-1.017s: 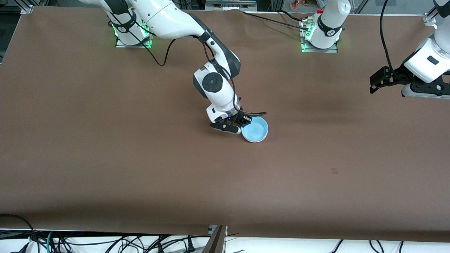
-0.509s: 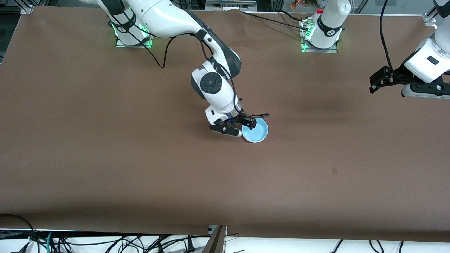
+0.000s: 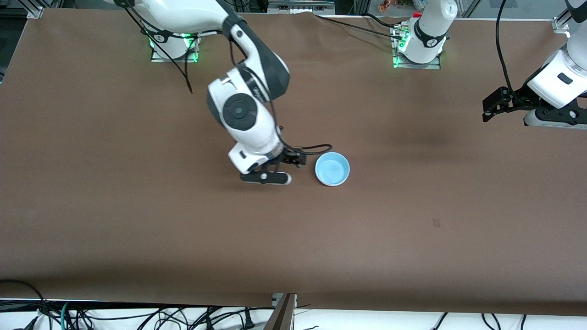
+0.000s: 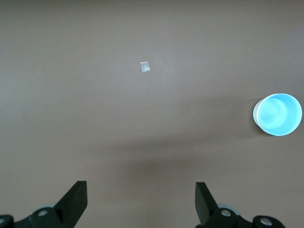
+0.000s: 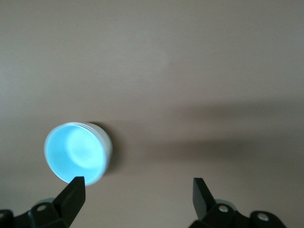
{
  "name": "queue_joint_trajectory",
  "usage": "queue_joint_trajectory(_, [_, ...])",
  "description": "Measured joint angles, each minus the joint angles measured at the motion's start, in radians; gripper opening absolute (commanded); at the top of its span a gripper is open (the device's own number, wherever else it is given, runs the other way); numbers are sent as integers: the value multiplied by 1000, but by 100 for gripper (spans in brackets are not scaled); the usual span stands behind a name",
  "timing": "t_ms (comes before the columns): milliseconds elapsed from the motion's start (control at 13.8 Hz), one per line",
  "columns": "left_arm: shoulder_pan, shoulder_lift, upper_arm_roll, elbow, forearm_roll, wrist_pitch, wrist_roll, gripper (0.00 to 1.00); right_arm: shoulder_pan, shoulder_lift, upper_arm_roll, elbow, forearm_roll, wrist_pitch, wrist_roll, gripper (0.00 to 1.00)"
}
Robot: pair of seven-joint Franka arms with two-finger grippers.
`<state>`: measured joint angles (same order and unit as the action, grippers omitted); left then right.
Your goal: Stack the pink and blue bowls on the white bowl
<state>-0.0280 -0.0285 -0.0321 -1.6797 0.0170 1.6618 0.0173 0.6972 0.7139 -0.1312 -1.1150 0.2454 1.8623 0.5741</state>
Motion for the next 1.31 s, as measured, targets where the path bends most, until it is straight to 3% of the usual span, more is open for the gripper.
queue_joint_trajectory(291, [0,0,1,0,0,0,0,100,-124,-105,-29,0,-36,-272,-275,100])
queue_joint_trajectory(509, [0,0,2,0,0,0,0,100,-237,-182,-29,-20,-78,-384,-431,100])
queue_joint_trajectory(799, [0,0,3,0,0,0,0,100,-350,-272,-29,-65,-166,-451,-649,100])
queue_joint_trajectory(1308, [0,0,3,0,0,0,0,100,-503,-454,-28,-151,-189,-480,-685,100])
